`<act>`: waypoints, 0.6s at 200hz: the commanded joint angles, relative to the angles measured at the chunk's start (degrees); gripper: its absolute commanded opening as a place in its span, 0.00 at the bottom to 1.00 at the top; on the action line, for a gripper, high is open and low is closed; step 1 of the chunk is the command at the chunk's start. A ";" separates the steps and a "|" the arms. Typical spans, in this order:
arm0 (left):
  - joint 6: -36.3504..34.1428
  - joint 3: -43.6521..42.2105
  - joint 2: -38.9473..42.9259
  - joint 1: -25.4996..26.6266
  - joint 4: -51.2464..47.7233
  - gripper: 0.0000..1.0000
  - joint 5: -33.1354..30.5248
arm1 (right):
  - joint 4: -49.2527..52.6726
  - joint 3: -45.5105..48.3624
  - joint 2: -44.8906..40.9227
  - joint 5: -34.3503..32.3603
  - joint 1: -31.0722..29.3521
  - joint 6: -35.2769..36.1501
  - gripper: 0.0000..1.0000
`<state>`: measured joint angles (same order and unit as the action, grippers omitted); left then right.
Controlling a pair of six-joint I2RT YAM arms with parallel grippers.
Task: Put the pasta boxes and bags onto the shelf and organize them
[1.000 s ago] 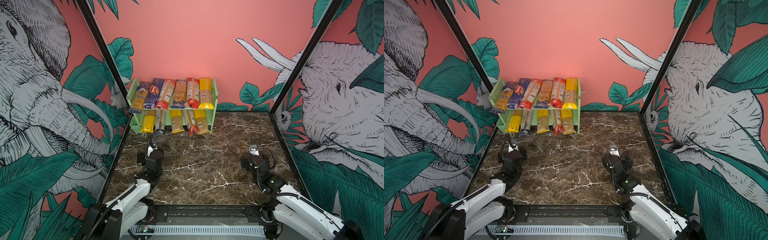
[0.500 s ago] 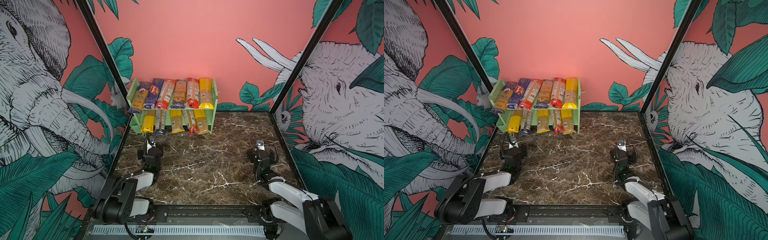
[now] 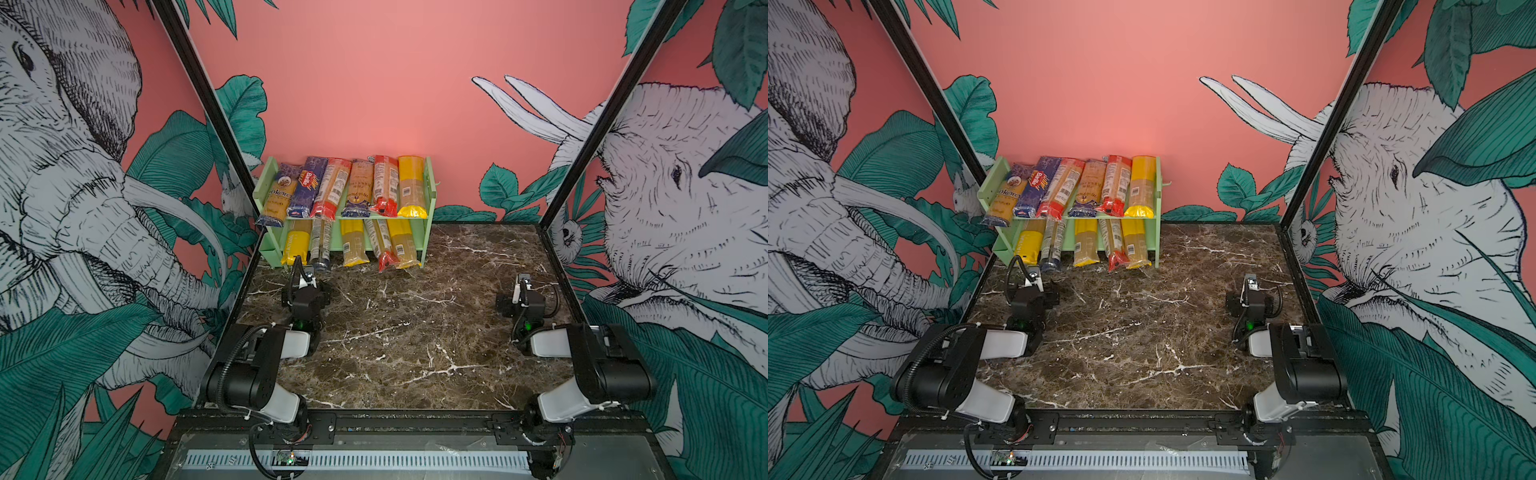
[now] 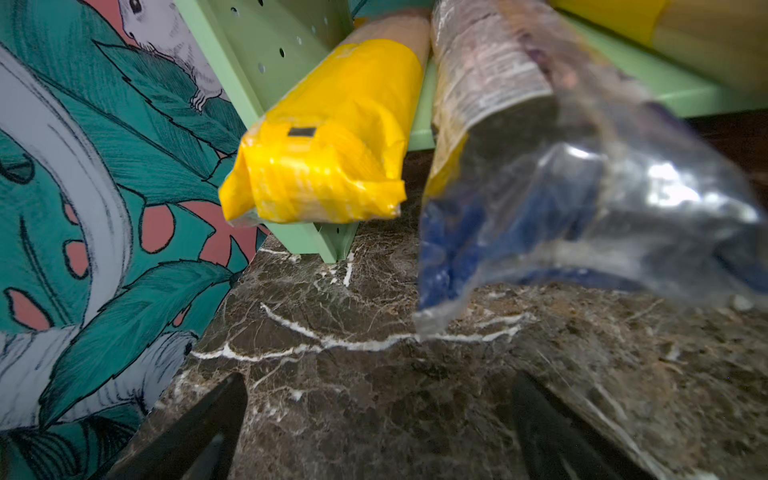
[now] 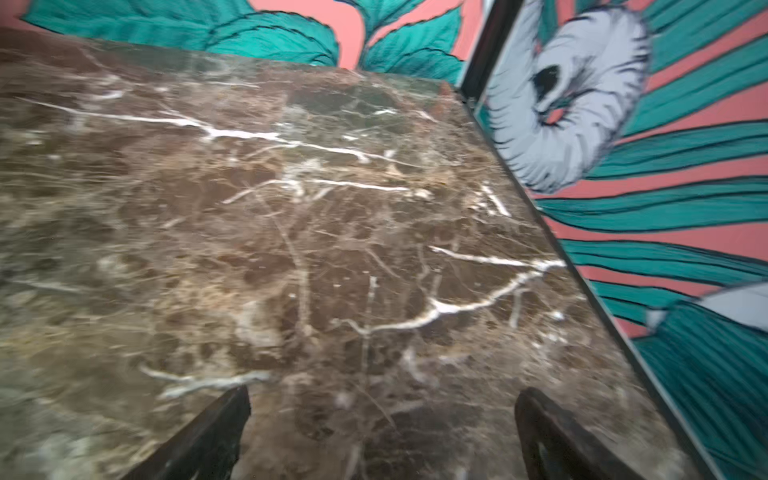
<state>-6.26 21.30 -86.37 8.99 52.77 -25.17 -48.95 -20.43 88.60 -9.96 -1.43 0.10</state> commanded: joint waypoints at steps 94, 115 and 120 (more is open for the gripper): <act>1.30 2.64 -2.22 -5.04 -3.63 1.00 13.91 | -2.87 -2.23 0.18 10.80 1.52 -0.02 0.99; 1.27 2.37 -2.06 -5.06 -3.47 1.00 13.84 | -3.15 -2.12 0.15 10.66 1.52 -0.01 0.99; 1.24 2.27 -1.98 -4.98 -3.45 1.00 13.89 | -3.17 -2.10 0.09 10.66 1.50 -0.01 0.99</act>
<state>-5.43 23.53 -89.14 4.32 49.12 -12.27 -49.10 -22.22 88.60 -0.08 -0.03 0.21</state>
